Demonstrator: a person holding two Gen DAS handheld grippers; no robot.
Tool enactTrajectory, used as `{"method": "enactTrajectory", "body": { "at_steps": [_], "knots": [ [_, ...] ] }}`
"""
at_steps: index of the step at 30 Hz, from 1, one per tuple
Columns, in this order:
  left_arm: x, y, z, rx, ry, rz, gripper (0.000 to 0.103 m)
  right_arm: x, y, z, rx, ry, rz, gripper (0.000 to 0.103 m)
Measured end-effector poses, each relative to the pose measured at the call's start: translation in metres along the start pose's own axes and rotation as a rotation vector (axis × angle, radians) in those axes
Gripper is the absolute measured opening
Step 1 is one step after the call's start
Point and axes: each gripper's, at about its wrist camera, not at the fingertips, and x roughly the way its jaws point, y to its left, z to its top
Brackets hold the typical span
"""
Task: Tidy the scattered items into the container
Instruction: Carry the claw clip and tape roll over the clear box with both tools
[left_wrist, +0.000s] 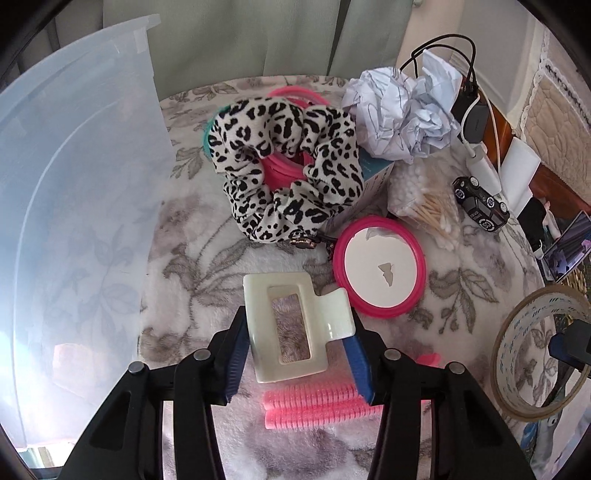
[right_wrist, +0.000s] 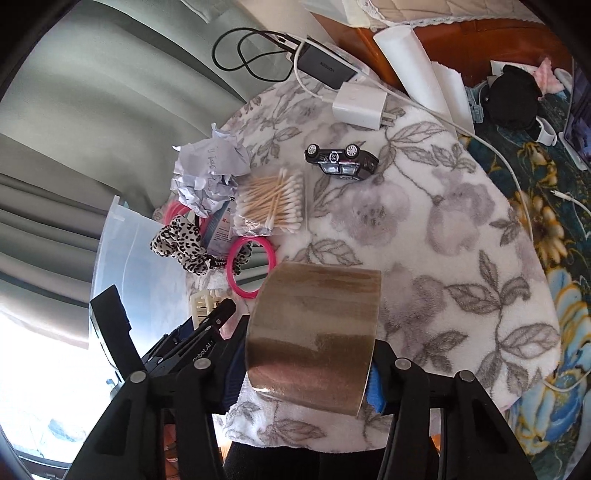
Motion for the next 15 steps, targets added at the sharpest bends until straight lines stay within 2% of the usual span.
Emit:
{"method": "enactTrajectory", "body": {
  "at_steps": [7, 15],
  "knots": [
    [-0.039, -0.007, -0.002, -0.005, -0.078, -0.020, 0.050, -0.027, 0.009, -0.010, -0.050, -0.069, 0.035, 0.055],
    [-0.085, -0.004, -0.006, -0.006, -0.159, -0.036, 0.050, -0.026, 0.006, -0.011, -0.050, -0.083, 0.066, 0.054]
  ]
}}
